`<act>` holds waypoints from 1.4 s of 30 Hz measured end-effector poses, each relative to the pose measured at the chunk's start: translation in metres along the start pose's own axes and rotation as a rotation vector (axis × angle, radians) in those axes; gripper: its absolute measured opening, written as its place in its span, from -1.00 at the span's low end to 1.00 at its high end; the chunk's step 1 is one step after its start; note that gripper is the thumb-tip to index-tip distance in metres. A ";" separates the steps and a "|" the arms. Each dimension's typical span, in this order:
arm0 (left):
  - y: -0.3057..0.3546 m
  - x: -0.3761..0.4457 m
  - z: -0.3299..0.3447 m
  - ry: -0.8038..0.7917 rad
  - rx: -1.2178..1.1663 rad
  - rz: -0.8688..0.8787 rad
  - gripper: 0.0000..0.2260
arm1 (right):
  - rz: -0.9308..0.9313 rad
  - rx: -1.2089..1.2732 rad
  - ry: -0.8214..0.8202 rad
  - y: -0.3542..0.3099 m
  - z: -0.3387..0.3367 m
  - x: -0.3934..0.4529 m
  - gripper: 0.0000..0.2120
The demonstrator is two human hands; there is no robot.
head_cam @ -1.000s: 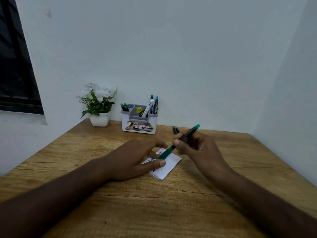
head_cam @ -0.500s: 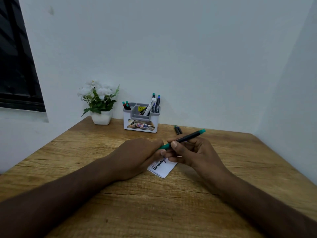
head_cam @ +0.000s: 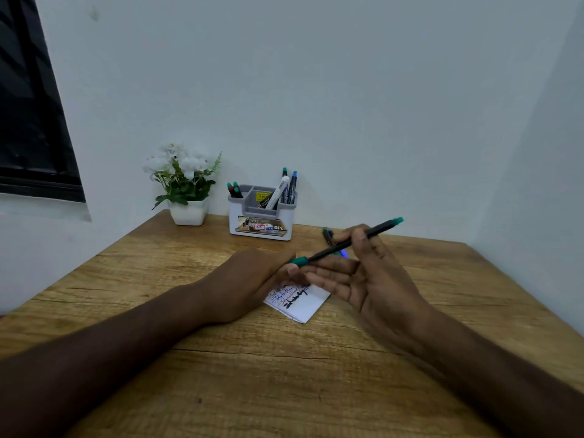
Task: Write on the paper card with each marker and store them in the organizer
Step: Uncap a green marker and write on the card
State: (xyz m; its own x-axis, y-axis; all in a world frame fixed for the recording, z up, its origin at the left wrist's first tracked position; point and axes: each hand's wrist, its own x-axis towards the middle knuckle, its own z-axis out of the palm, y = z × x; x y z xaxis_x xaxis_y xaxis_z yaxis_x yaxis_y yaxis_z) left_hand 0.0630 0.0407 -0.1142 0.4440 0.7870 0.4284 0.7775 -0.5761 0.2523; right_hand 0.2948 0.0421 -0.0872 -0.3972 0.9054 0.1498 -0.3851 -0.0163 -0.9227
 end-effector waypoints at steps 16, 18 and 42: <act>-0.013 0.000 -0.002 -0.131 -0.140 0.048 -0.78 | -0.006 -0.425 -0.006 0.002 -0.012 0.000 -0.90; -0.015 -0.001 -0.001 -0.130 -0.155 0.055 -0.75 | -0.002 -0.526 -0.008 0.003 -0.011 -0.002 -0.91; -0.013 -0.001 -0.005 -0.197 -0.077 0.058 -0.68 | -0.135 -1.068 -0.050 0.009 -0.002 -0.004 -0.91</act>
State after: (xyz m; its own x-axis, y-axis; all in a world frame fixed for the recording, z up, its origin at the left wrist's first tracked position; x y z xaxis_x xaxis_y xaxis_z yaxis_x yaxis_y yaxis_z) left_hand 0.0499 0.0465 -0.1136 0.5715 0.7755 0.2684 0.7152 -0.6311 0.3005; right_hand 0.2945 0.0394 -0.0969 -0.4486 0.8534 0.2655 0.4884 0.4829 -0.7268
